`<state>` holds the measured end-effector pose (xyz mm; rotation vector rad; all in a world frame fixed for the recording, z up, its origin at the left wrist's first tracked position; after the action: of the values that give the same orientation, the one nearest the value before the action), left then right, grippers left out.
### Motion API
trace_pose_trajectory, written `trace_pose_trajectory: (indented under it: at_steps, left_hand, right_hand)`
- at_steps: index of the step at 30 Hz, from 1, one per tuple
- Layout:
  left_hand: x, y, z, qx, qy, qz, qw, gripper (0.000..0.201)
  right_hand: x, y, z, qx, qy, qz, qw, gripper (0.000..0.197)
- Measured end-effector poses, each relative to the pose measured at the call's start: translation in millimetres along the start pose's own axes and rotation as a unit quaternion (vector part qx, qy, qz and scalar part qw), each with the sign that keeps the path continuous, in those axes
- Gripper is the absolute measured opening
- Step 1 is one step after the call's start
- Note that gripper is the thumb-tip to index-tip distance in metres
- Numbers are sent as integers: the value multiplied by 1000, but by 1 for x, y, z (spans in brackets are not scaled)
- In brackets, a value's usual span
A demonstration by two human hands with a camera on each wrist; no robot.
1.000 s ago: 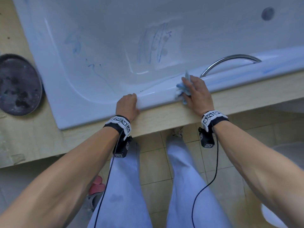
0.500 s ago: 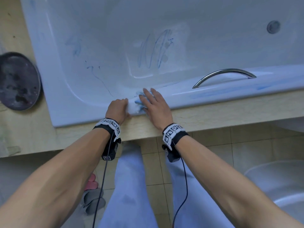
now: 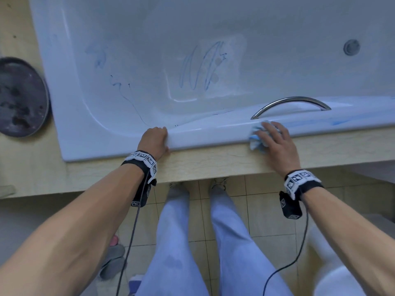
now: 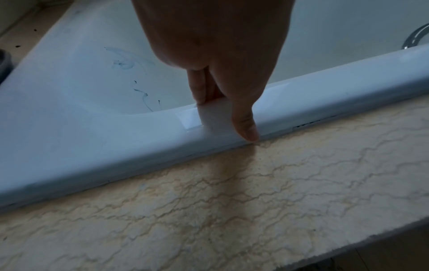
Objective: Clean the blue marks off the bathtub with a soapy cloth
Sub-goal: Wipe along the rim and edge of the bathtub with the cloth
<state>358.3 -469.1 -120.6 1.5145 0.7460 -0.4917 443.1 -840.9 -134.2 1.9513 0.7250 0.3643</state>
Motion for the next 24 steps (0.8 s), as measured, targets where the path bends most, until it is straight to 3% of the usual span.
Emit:
trace_pose_trajectory:
  at_steps: [4,8,10,13,16,18,24]
  left_hand:
    - [-3,-2,1,-2,-5,6,1000,36]
    - [-2,-3,-1,-9,-15,8,1000,38]
    - [1,-5,-3,-11,-20,7,1000,38]
    - [2,-6,-3,-16,-22,-2,1000,41]
    - [3,-6,-6,-26,-26,-6,999,45]
    - [3,-7,-6,-29,-28,-9,999,44]
    - [3,-9,-9,-48,-36,-10,998,42]
  right_hand:
    - [28,13,-25,77,-53,28,995,51]
    - [114,24,-52,91,-39,20,995,45]
    - [169,23,-44,85,-59,-43,994,45]
    - [221,25,-14,-12,-163,-192,968,44]
    - [212,7,25,-92,-247,-342,902,30]
    - [198,-11,31,-109,-262,-393,875,33]
    - [201,-50,-48,-50,-167,-345,922,34]
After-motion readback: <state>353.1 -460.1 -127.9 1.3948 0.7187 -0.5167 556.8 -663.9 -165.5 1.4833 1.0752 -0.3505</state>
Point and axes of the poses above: each hand's wrist, its own x-axis towards the middle knuckle, its own y-axis out of the back of the hand, z = x × y, the point moved 5 cm from there along x, towards the middle knuckle, and after that the axes turned 5 degrees about x, right-handed, at the moved point
